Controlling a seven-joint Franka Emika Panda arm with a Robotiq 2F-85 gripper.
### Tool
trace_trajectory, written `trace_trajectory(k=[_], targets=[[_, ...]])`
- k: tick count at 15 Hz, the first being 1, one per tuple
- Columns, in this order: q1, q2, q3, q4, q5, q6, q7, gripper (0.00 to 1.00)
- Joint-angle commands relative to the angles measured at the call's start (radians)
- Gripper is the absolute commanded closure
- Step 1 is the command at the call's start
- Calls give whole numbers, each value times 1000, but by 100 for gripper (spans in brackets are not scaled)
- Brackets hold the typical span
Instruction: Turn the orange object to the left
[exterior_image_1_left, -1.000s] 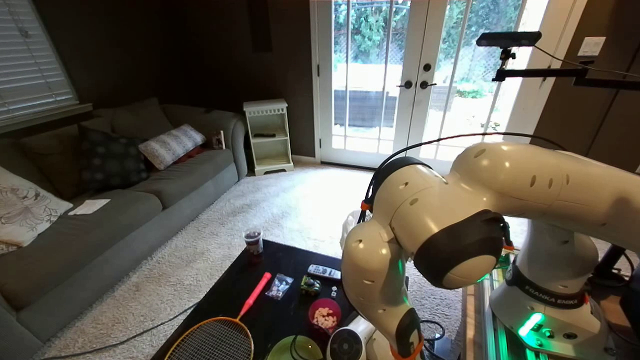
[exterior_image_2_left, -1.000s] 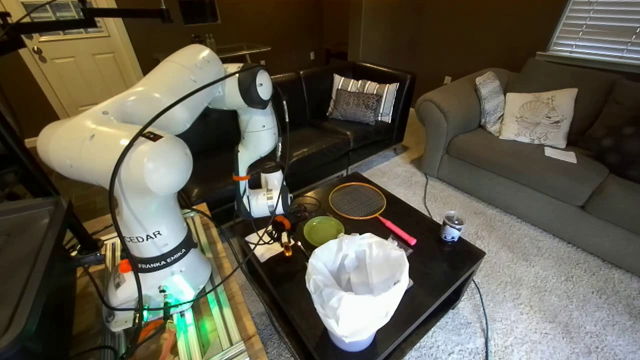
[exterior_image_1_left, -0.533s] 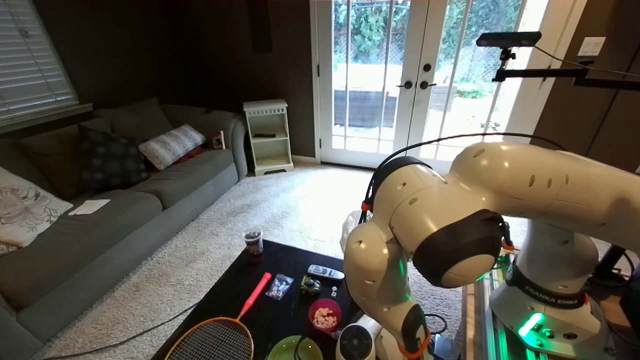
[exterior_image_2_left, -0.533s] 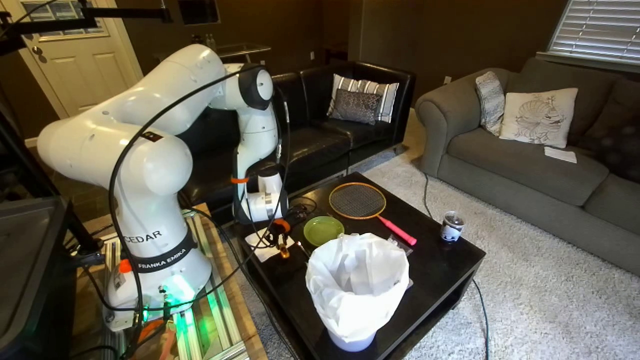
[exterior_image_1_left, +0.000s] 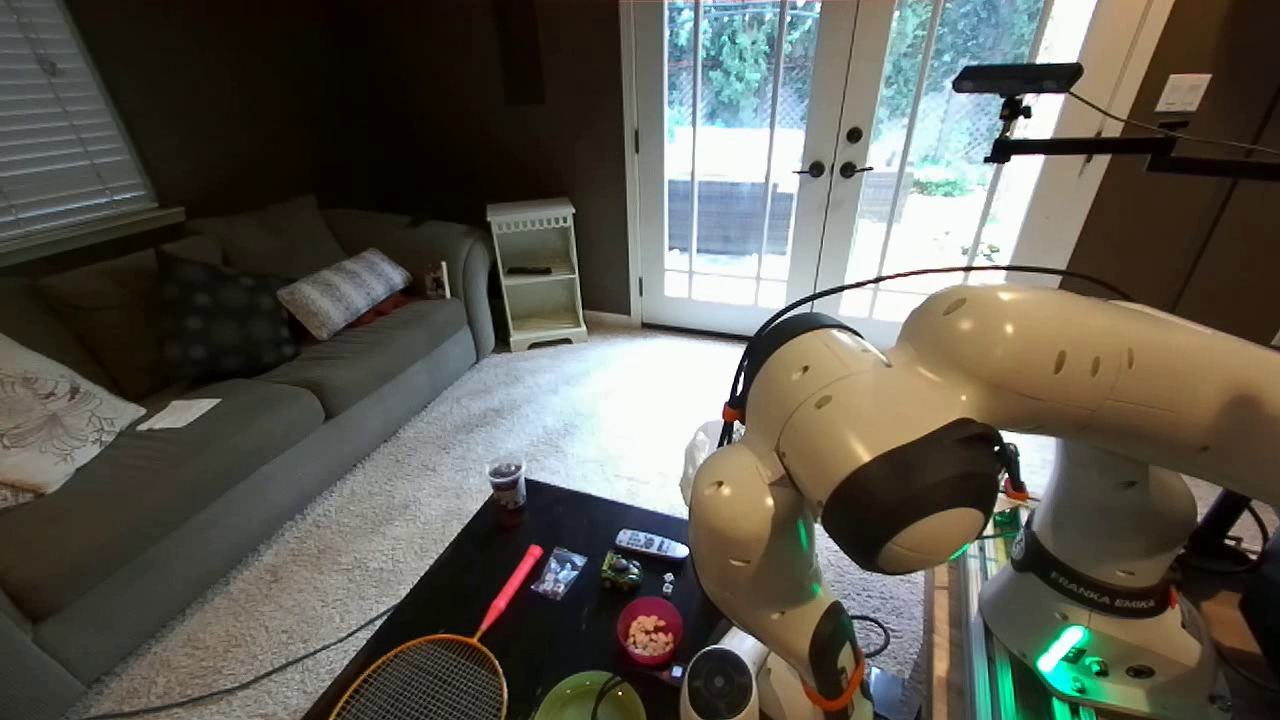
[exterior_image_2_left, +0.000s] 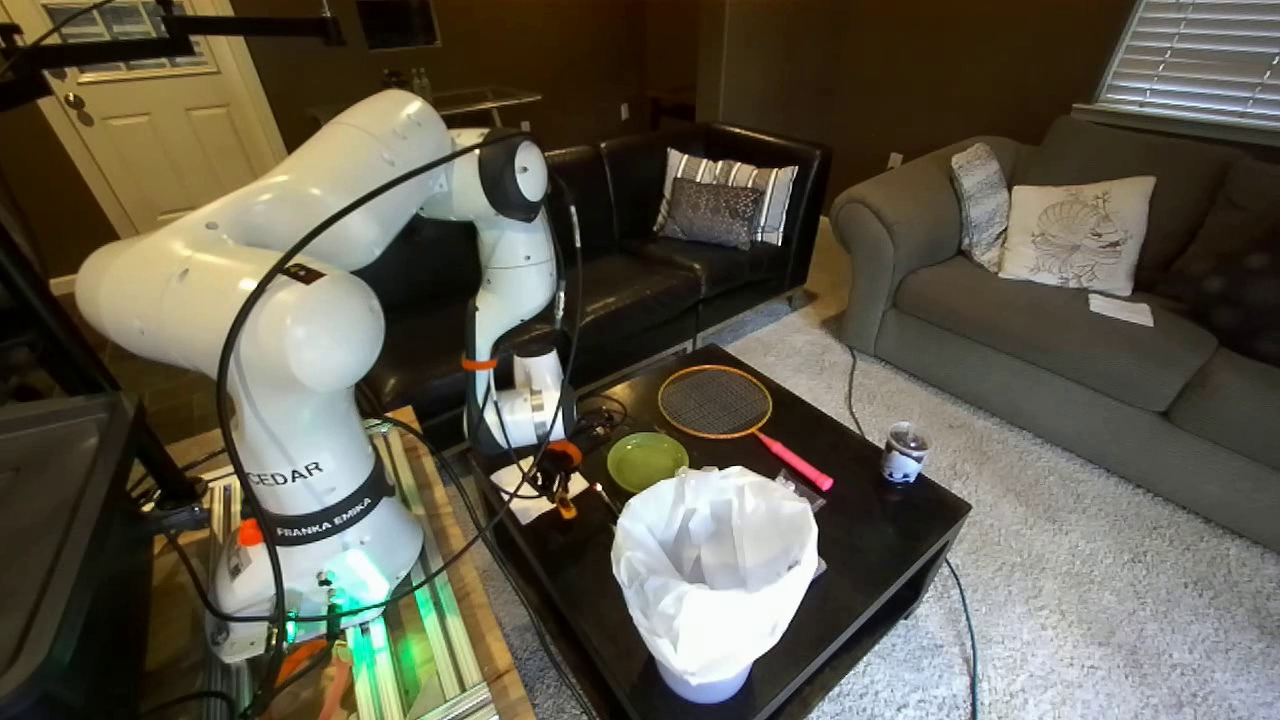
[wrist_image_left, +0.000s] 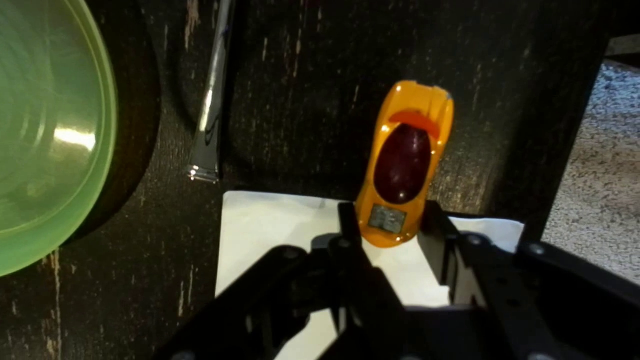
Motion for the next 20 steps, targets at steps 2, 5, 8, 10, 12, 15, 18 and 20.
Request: trace_trajectory(k=[2, 5, 8, 10, 12, 15, 18, 20], targets=[[2, 25, -16, 4, -28, 70, -30, 90], [3, 46, -18, 11, -17, 92, -50, 90], [12, 61, -27, 13, -6, 101, -60, 90], [13, 68, -29, 15, -2, 103, -62, 90], [18, 74, -33, 18, 2, 102, -61, 90], [25, 78, -39, 21, 8, 108, -58, 90], [27, 79, -40, 22, 10, 105, -57, 51], [28, 80, -41, 22, 10, 103, -56, 33]])
